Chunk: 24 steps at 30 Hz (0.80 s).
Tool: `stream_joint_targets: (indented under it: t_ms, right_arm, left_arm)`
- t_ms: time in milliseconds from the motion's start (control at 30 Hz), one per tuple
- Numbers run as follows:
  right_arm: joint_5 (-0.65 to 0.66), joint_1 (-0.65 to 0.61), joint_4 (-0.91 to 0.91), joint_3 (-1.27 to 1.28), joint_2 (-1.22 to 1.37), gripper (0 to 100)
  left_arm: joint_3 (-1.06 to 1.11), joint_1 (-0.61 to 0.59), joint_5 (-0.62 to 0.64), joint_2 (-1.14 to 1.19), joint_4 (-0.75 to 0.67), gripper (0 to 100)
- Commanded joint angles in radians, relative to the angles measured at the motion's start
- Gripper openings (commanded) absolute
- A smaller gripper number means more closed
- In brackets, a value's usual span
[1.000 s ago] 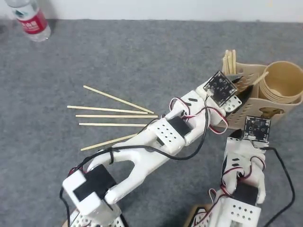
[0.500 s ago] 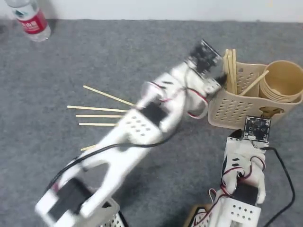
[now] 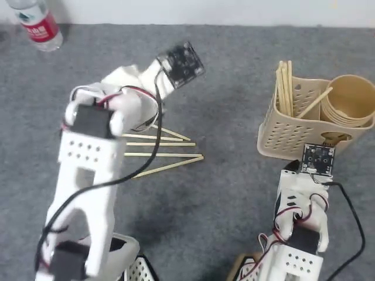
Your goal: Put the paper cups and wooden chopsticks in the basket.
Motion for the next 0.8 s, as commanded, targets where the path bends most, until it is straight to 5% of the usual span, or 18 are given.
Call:
stream_joint_targets:
  t_ms: [0,500,767]
  right_arm:
    - [0.014,0.008,-0.010,-0.005,-0.010,5.8]
    - [0.014,0.004,-0.010,-0.005,-0.010,5.8]
    - [0.014,0.004,-0.012,-0.005,-0.010,5.8]
  left_arm:
    - [-0.035,-0.028,-0.215,0.110,0.126,14]
    - [-0.042,-0.216,-0.477,0.703,-0.302,23]
    - [-0.239,-0.218,-0.537,0.911,-0.310,23]
